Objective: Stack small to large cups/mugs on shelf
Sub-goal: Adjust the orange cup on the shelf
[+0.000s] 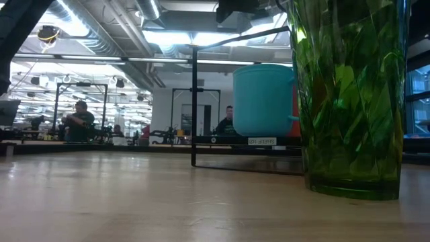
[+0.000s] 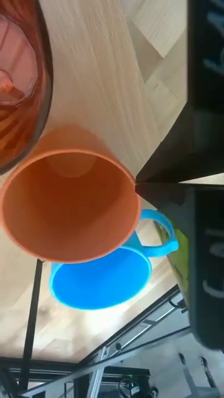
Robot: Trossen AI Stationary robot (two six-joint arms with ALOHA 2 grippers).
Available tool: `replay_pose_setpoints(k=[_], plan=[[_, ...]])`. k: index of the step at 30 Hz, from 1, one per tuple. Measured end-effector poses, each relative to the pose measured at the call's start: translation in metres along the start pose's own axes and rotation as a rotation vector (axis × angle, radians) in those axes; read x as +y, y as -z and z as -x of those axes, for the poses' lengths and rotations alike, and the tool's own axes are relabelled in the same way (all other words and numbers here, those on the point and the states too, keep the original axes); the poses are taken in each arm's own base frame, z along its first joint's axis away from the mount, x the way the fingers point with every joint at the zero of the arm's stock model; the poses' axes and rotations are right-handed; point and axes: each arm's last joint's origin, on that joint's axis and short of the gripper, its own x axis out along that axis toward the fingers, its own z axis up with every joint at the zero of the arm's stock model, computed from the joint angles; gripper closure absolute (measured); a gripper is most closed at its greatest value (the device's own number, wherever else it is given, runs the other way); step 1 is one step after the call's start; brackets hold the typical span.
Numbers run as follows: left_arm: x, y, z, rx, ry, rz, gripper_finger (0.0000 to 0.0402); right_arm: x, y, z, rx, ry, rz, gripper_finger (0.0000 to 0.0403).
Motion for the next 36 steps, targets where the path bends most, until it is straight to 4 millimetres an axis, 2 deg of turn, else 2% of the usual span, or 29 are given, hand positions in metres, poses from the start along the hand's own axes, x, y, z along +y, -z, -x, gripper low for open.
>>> replay_pose_setpoints(k=[9, 16, 22, 29, 36], plan=[[0.000, 0.000, 0.000, 0.000, 0.000, 0.001, 0.0333, 0.002, 0.003, 0.000, 0.113, -0.068, 0.022, 0.0393], [0.000, 0.000, 0.000, 0.000, 0.000, -0.004, 0.0333, -0.002, 0.003, -0.002, 0.074, -0.030, 0.021, 0.0393], [0.000, 0.000, 0.000, 0.000, 0.000, -0.007, 0.0333, -0.016, 0.007, -0.016, 0.081, 0.000, 0.008, 0.0393], [0.000, 0.000, 0.000, 0.000, 0.000, -0.008, 0.0333, -0.010, 0.003, -0.018, 0.031, -0.067, 0.030, 0.0393], [0.000, 0.000, 0.000, 0.000, 0.000, -0.008, 0.0333, -0.011, 0.003, -0.018, 0.011, -0.055, 0.031, 0.0393]])
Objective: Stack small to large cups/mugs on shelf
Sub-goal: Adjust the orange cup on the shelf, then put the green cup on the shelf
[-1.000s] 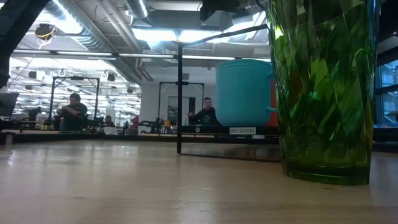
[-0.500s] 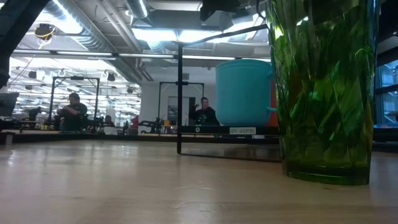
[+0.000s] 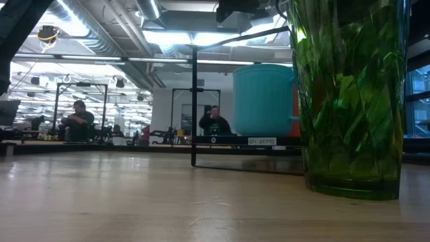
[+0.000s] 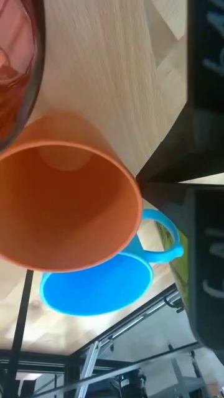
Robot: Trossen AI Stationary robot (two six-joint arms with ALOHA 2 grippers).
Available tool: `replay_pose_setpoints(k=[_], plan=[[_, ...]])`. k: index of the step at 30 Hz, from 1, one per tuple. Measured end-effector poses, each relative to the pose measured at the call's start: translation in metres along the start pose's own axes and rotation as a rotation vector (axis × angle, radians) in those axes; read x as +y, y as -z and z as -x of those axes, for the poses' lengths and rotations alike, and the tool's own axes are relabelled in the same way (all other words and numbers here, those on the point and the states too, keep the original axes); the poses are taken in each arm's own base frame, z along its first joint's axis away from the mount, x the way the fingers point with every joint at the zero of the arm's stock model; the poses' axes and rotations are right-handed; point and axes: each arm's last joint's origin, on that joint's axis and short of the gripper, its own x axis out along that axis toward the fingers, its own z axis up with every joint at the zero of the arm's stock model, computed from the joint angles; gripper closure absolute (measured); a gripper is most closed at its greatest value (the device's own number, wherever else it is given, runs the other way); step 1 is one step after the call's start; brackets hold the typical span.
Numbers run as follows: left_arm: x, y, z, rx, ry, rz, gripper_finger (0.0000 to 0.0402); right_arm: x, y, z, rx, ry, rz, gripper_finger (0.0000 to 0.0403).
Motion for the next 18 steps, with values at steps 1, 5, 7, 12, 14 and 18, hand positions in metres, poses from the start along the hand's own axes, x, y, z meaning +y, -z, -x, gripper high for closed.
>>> replay_pose_setpoints(k=[1, 5, 7, 12, 14, 18], plan=[[0.000, 0.000, 0.000, 0.000, 0.000, 0.000, 0.0333, 0.000, 0.000, 0.000, 0.000, 0.000, 0.001, 0.0393], [0.000, 0.000, 0.000, 0.000, 0.000, -0.001, 0.0333, 0.001, 0.001, 0.000, 0.025, -0.017, 0.002, 0.0393], [0.000, 0.000, 0.000, 0.000, 0.000, -0.012, 0.0333, 0.003, 0.001, 0.001, 0.054, -0.054, 0.021, 0.0393], [0.000, 0.000, 0.000, 0.000, 0.000, -0.033, 0.0333, 0.026, -0.002, 0.023, 0.013, -0.168, 0.134, 0.0393], [0.000, 0.000, 0.000, -0.003, 0.001, -0.035, 0.0333, 0.036, -0.003, 0.036, -0.009, -0.208, 0.170, 0.0393], [0.000, -0.001, 0.000, -0.005, 0.001, -0.039, 0.0333, 0.048, 0.004, 0.064, 0.062, -0.226, 0.201, 0.0393]])
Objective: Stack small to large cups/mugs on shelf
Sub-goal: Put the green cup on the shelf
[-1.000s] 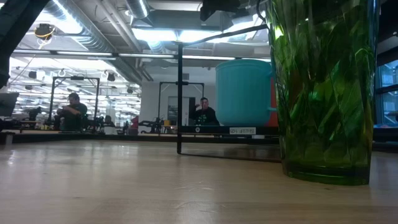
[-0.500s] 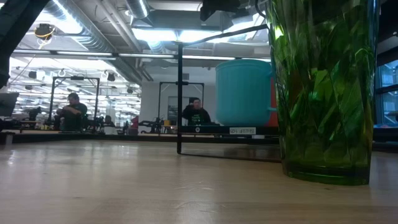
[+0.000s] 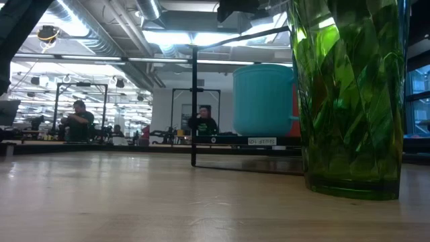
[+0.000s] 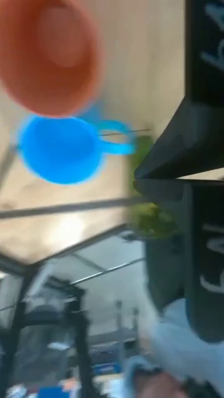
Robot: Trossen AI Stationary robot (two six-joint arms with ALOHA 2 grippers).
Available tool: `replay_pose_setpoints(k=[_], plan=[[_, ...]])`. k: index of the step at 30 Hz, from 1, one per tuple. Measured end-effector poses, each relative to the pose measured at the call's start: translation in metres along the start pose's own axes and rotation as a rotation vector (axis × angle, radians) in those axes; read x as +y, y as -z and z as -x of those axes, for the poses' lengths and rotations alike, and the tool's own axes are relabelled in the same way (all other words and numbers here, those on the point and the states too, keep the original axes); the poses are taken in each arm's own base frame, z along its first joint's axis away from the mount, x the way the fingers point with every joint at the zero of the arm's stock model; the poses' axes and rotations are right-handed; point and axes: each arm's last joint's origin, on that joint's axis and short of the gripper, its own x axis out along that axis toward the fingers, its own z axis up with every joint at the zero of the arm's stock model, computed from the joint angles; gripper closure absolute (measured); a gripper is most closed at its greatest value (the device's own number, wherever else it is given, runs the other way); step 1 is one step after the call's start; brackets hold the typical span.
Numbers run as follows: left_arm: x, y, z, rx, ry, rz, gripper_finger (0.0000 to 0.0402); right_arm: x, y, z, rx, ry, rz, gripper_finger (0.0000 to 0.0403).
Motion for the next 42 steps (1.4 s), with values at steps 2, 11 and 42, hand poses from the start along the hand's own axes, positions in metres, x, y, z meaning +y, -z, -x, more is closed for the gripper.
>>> replay_pose_setpoints(k=[2, 11, 42], plan=[[0.000, 0.000, 0.000, 0.000, 0.000, -0.017, 0.0333, 0.009, 0.008, 0.010, 0.058, 0.026, -0.014, 0.0393], [0.017, 0.000, 0.004, -0.003, -0.031, -0.049, 0.0333, 0.049, 0.062, 0.017, 0.119, 0.162, -0.208, 0.0388], [0.088, 0.013, 0.116, -0.045, -0.263, -0.013, 0.0333, 0.071, 0.121, -0.120, -0.093, 0.348, -0.497, 0.0229]])
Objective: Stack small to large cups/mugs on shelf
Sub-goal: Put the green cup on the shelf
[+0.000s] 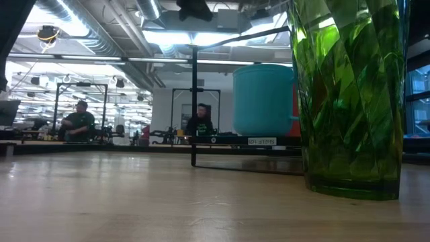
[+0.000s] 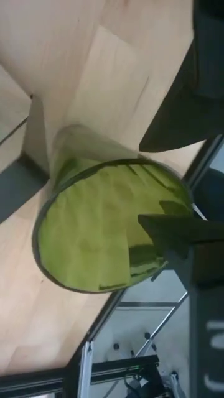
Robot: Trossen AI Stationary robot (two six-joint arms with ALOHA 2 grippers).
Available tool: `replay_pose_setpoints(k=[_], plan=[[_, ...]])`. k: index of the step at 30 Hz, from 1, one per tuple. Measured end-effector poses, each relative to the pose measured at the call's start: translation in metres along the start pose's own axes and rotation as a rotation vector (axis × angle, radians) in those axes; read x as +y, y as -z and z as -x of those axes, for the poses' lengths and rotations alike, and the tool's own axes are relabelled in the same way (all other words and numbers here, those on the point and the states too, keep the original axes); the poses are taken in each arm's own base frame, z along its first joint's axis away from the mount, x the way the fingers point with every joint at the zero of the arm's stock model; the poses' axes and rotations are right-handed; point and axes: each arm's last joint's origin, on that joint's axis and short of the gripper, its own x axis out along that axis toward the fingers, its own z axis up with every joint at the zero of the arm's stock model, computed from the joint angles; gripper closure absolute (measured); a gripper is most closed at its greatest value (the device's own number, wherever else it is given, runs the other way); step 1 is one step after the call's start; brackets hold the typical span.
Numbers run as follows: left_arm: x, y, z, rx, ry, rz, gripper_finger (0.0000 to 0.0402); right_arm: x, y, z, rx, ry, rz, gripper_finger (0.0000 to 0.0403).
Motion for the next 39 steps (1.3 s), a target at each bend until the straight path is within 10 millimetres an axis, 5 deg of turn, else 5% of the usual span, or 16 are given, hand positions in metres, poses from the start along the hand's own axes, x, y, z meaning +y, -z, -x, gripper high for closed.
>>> replay_pose_setpoints(k=[7, 17, 22, 26, 30, 36, 39], plan=[[0.003, 0.001, 0.001, -0.006, 0.025, -0.017, 0.0333, -0.002, 0.000, -0.005, -0.014, 0.034, -0.024, 0.0246], [0.004, 0.001, 0.001, -0.011, 0.046, -0.018, 0.0333, -0.007, -0.002, -0.004, -0.029, 0.079, -0.015, 0.0385], [0.009, 0.002, 0.002, -0.010, 0.033, -0.009, 0.0333, -0.007, -0.003, 0.005, -0.012, 0.061, -0.020, 0.0386], [0.012, 0.003, 0.003, -0.011, 0.027, -0.005, 0.0333, -0.007, -0.004, 0.034, 0.070, 0.057, 0.019, 0.0394], [0.013, 0.003, 0.003, -0.016, 0.025, -0.002, 0.0333, -0.003, -0.003, 0.084, 0.076, 0.029, 0.111, 0.0393], [0.013, 0.003, 0.003, -0.016, 0.025, 0.000, 0.0333, -0.010, -0.014, 0.166, -0.173, 0.083, 0.127, 0.0395], [0.013, 0.002, 0.003, -0.017, 0.025, 0.003, 0.0333, -0.011, -0.028, 0.189, -0.321, 0.036, 0.154, 0.0395]])
